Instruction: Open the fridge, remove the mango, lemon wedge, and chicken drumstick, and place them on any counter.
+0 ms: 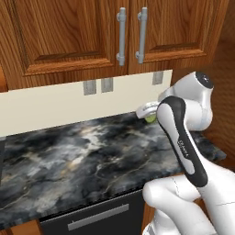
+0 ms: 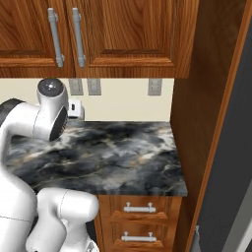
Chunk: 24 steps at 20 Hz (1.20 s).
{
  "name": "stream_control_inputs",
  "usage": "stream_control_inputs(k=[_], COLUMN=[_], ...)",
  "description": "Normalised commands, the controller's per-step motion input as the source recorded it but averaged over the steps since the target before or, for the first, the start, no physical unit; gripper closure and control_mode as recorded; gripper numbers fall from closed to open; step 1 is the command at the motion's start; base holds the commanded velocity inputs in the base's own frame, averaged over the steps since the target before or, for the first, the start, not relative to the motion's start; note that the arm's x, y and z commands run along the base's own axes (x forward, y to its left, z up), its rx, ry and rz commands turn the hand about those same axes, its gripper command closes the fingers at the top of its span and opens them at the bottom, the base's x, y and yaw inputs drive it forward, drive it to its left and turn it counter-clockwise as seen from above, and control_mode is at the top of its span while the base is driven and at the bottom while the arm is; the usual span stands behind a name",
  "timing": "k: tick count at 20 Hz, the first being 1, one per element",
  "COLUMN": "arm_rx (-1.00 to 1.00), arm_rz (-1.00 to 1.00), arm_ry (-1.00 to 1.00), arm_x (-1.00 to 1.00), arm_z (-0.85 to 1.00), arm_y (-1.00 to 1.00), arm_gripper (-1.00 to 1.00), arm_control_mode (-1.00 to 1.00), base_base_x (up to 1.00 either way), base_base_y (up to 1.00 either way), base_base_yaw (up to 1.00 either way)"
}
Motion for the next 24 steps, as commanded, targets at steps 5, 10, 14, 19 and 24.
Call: stream_control_inputs(k=[5, 10, 14, 19, 24], arm_rx=[0.0, 0.0, 0.0, 0.0, 0.0], arm_rz=[0.04, 0.03, 0.02, 0.05, 0.05], arm_ry=[0.09, 0.07, 0.04, 0.11, 0.12], arm_x=[0.55, 0.66, 0.76, 0.76, 0.78], arm_z=[-0.6, -0.64, -0.67, -0.64, -0.65], arm_y=[0.19, 0.3, 0.27, 0.19, 0.16], arm_gripper=[1.0, 1.0, 1.0, 1.0, 1.0], arm_control_mode=[-1.0, -1.0, -1.0, -1.0, -1.0], base_base_x=[0.0, 0.0, 0.0, 0.0, 0.0], base_base_y=[0.0, 0.0, 0.0, 0.0, 0.0], base_base_yaw=[0.0, 0.0, 0.0, 0.0, 0.0])
